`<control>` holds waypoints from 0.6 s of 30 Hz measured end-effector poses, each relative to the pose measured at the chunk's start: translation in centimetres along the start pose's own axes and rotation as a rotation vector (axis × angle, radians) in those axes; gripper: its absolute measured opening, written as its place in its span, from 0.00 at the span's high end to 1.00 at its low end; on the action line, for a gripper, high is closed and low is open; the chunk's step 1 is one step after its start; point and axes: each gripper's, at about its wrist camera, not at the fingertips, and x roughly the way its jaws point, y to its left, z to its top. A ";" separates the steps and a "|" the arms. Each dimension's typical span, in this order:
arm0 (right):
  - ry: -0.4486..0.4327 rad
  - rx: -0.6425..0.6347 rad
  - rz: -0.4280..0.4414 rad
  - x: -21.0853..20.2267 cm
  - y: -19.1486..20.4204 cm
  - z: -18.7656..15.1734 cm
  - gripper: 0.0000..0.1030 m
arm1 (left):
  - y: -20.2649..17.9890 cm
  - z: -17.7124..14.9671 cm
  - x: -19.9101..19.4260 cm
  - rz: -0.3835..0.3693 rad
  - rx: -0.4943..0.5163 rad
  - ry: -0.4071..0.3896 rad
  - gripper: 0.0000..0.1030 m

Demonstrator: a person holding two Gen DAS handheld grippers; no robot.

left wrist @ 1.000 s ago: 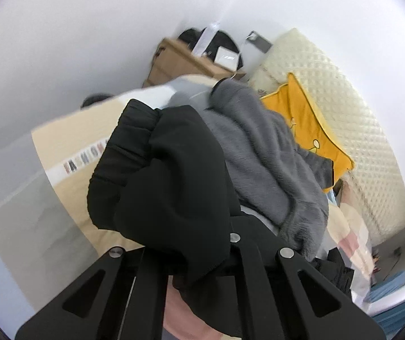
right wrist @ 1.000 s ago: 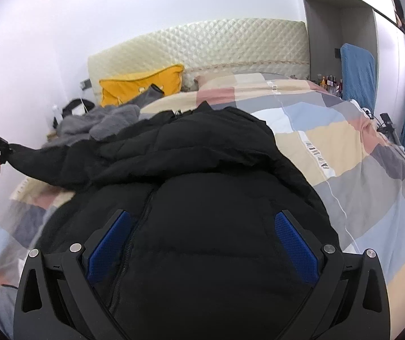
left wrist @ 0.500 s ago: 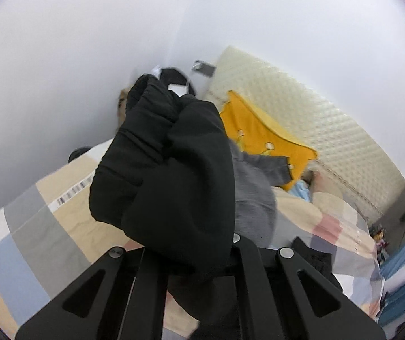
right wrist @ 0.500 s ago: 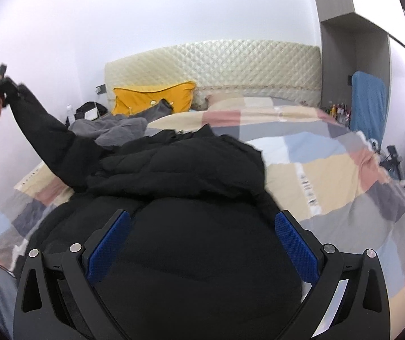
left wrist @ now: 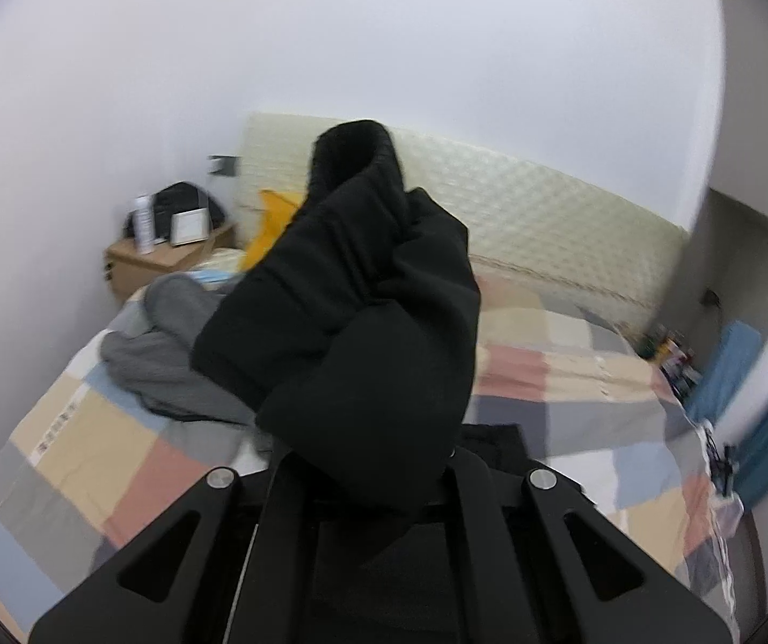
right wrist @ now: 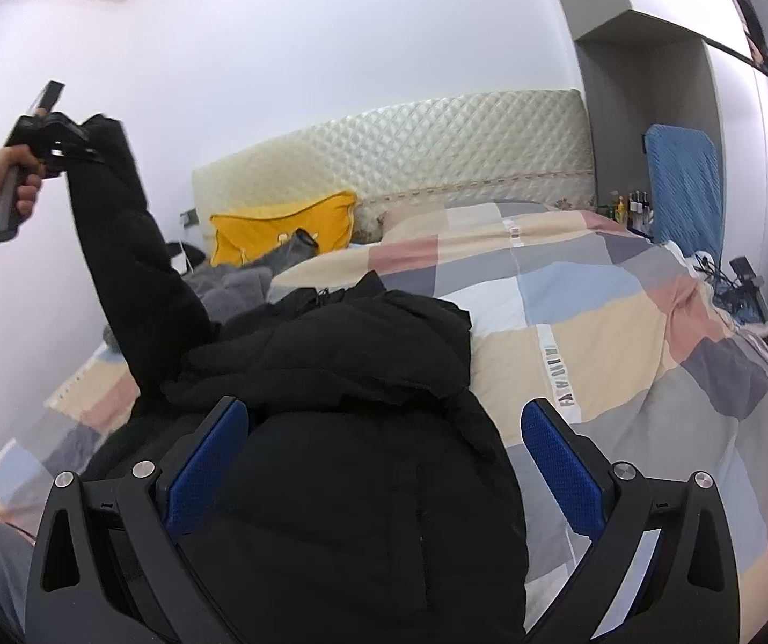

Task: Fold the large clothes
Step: 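Fold the held sleeve across the jacket body with the left gripper, release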

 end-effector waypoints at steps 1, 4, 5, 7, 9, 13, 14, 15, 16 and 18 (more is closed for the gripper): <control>0.003 0.007 -0.003 0.0 -0.3 0.0 0.00 | -1.5 -0.5 0.6 -0.023 0.018 0.007 0.96; 0.012 0.003 -0.015 0.2 -0.5 0.0 0.00 | -6.0 -2.2 2.1 -0.091 0.064 0.040 0.96; 0.013 -0.005 -0.025 0.3 -0.4 0.0 0.00 | -7.1 -2.9 2.5 -0.109 0.077 0.051 0.96; 0.013 -0.010 -0.025 0.3 -0.5 -0.1 0.00 | -10.1 -4.8 4.0 -0.146 0.120 0.080 0.96; 0.016 -0.007 -0.018 0.4 -0.5 -0.2 0.00 | -12.3 -6.3 5.0 -0.181 0.126 0.109 0.96; 0.020 0.013 -0.014 0.7 -0.7 -0.5 0.00 | -16.8 -10.8 8.0 -0.250 0.156 0.193 0.96; 0.014 0.016 -0.020 0.7 -0.8 -0.6 0.00 | -18.1 -12.0 8.6 -0.265 0.184 0.217 0.96; 0.011 0.017 -0.022 0.7 -0.9 -0.5 0.00 | -19.3 -13.4 9.3 -0.276 0.215 0.235 0.96; 0.008 0.021 -0.027 0.8 -1.1 -0.5 0.00 | -20.3 -14.7 10.1 -0.284 0.237 0.254 0.96; 0.008 0.041 -0.032 1.1 -1.7 -0.4 0.00 | -22.0 -17.0 11.5 -0.290 0.272 0.288 0.96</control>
